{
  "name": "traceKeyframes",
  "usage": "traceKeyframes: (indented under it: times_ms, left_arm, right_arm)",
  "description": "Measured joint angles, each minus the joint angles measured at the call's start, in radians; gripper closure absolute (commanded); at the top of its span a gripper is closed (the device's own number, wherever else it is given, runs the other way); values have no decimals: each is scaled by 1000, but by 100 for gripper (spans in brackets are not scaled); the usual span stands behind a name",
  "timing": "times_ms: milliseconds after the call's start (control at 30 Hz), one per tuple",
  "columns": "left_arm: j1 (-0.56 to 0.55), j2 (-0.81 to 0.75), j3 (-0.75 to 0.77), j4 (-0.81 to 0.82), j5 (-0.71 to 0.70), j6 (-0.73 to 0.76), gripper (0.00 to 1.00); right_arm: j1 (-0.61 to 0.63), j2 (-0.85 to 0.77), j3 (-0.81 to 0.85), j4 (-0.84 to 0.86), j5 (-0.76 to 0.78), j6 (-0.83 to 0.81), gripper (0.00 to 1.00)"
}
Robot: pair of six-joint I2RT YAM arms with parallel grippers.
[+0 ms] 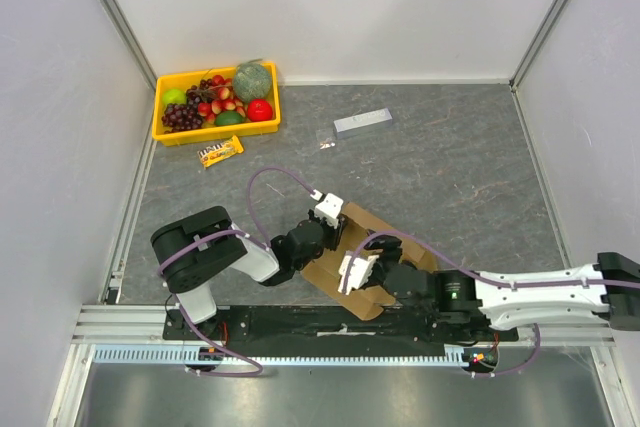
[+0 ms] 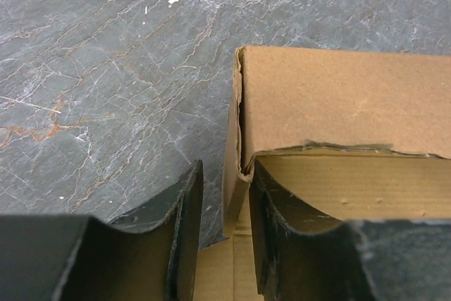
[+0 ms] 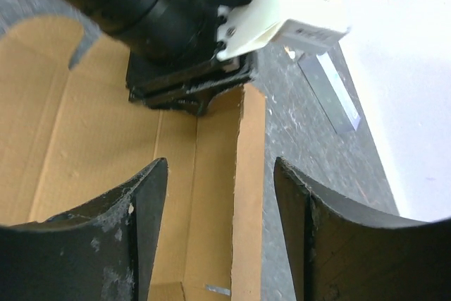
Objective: Fold the paper box
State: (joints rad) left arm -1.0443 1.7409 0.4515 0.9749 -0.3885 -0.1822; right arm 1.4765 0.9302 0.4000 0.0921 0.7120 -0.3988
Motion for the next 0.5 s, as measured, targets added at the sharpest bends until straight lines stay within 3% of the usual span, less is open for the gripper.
traceKeyframes:
  times_ms: [167, 267, 333, 433, 500]
  left_arm:
    - [0, 0, 0, 1, 1, 0, 59]
    - [0, 0, -1, 5, 3, 0, 57]
    - [0, 0, -3, 8, 6, 0, 57]
    - [0, -1, -8, 8, 9, -1, 58]
    - [0, -2, -11, 9, 15, -2, 57]
  right_arm:
    - [1, -129, 6, 10, -45, 47, 29]
    - [0, -195, 6, 37, -41, 91, 37]
    - [-3, -232, 6, 58, -26, 127, 50]
    - [-22, -271, 6, 89, 5, 194, 85]
    - [-39, -275, 6, 104, 55, 252, 95]
